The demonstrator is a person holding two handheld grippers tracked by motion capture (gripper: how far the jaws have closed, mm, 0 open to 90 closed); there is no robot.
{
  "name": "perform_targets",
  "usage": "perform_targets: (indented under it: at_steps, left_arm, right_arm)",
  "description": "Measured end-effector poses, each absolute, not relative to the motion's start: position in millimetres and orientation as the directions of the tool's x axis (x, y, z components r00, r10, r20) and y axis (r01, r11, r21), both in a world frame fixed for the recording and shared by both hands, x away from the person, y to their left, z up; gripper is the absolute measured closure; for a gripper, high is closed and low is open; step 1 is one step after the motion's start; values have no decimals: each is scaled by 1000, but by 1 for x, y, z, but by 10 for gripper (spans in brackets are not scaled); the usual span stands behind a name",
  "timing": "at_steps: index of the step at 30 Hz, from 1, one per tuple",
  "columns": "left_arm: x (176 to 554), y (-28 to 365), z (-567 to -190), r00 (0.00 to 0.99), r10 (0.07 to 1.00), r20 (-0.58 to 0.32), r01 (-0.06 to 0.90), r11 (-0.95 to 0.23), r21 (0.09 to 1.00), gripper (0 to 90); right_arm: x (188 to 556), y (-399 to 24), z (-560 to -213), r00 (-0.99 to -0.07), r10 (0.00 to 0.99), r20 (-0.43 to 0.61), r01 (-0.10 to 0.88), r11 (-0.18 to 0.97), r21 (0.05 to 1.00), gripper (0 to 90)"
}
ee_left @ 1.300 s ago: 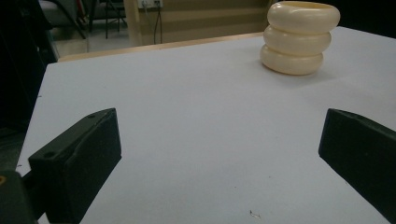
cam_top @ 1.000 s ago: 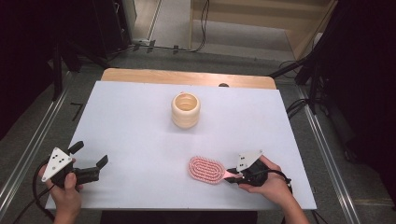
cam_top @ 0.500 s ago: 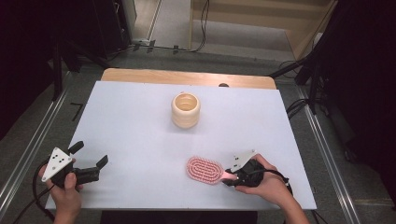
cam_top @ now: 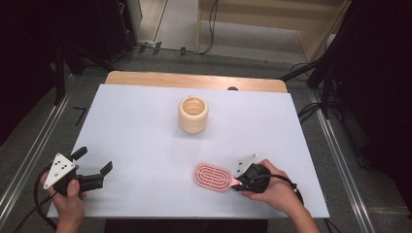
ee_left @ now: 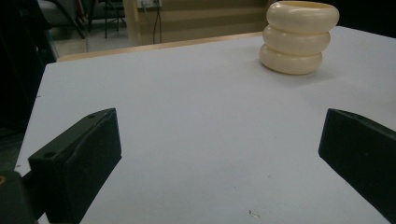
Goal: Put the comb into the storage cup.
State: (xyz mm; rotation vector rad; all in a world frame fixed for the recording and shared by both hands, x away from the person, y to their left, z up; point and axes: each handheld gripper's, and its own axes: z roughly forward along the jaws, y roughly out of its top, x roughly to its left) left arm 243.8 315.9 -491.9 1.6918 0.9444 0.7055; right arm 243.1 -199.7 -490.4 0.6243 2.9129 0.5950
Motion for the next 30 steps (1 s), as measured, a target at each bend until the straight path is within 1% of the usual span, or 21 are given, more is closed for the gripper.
perform_targets:
  at_steps: [5, 11, 13, 15, 16, 20, 23, 24, 30]
  left_arm:
    - [244, 316, -492, 518, 855, 9, 251, -162, 954, 0]
    - [244, 316, -492, 518, 855, 9, 250, -162, 955, 0]
    - [244, 316, -492, 518, 855, 9, 250, -161, 955, 0]
    - [244, 316, -492, 517, 856, 8, 250, -160, 955, 0]
    - [244, 316, -492, 518, 856, 8, 251, -160, 955, 0]
    - [244, 316, -492, 519, 855, 9, 251, -162, 954, 0]
    - [244, 316, -492, 520, 854, 9, 248, -161, 955, 0]
    - [243, 316, -491, 519, 855, 9, 247, -161, 956, 0]
    - [242, 315, -489, 514, 857, 11, 244, -159, 957, 0]
  right_arm:
    - [242, -199, -490, -908, 418, -26, 375, 839, 393, 675]
    - [241, -207, -494, -882, 472, 1, 413, 770, 486, 677]
    - [241, -208, -494, -880, 475, 2, 414, 763, 497, 677]
    - [241, -209, -492, -870, 492, 3, 417, 734, 536, 677]
    - [241, -209, -492, -870, 492, 3, 417, 734, 536, 677]
    - [241, -209, -488, -866, 500, 3, 405, 697, 592, 678]
    - [241, -209, -486, -859, 512, 14, 413, 676, 610, 678]
    - [242, -208, -486, -856, 517, 12, 407, 659, 632, 677]
    - [243, -206, -483, -852, 524, 20, 405, 633, 659, 678]
